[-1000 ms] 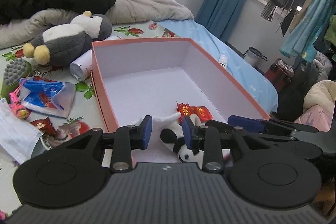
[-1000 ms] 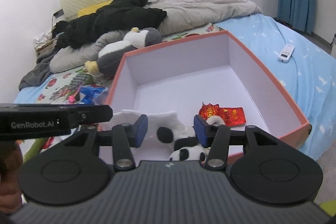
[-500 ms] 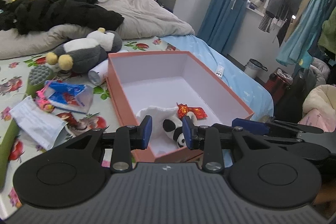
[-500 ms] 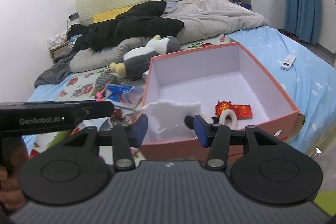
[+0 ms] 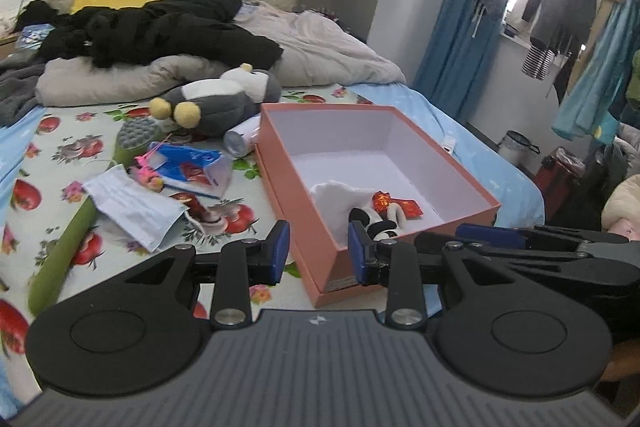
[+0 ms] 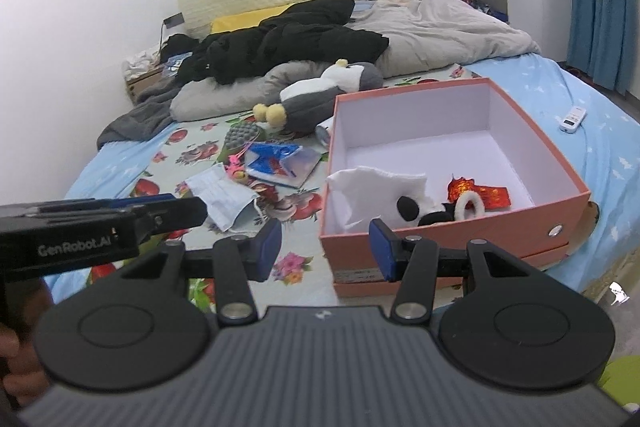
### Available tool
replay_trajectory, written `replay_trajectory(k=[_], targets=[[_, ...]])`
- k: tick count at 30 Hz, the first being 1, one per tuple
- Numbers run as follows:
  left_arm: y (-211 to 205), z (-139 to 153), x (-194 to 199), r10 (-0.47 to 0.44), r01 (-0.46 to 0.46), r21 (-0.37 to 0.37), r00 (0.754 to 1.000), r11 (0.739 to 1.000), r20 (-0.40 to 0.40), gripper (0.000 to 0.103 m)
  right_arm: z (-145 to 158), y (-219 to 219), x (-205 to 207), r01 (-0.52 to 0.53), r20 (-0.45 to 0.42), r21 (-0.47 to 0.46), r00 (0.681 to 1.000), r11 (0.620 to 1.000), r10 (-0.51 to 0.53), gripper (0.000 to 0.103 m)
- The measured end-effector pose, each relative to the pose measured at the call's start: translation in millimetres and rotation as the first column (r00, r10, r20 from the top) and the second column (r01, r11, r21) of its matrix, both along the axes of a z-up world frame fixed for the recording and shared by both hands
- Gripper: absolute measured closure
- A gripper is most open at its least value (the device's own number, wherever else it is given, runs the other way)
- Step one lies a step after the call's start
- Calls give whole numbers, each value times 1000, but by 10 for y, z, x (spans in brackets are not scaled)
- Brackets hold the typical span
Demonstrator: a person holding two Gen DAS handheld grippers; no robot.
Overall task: Organize soft objects
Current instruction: 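Withdraw both open grippers from the box back over the bed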
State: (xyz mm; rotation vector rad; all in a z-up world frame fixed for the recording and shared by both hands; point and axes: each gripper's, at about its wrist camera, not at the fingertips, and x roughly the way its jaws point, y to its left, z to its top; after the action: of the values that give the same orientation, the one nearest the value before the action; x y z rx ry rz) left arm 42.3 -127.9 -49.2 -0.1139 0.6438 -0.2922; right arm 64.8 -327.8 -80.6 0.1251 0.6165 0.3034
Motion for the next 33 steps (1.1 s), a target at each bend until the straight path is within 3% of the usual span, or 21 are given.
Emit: replay_trajectory(k=[14, 21, 27, 33], targets=[[490, -75, -283, 167, -167, -29, 986, 985, 5, 66, -19, 415, -2, -115, -19, -9, 993, 993, 115, 52], [785, -218, -322, 240, -241, -45, 970, 969, -26, 59, -84, 710, 101, -188, -50, -6, 981, 982, 187, 52], [1052, -418, -207, 293, -298, -75, 953, 952, -73, 59, -187, 907, 372, -218, -85, -13, 973, 976, 216, 52], [1311, -709, 177, 319, -336, -118, 937, 934, -144, 59, -323, 1143, 795, -227, -109, -17, 969, 974, 224, 52]])
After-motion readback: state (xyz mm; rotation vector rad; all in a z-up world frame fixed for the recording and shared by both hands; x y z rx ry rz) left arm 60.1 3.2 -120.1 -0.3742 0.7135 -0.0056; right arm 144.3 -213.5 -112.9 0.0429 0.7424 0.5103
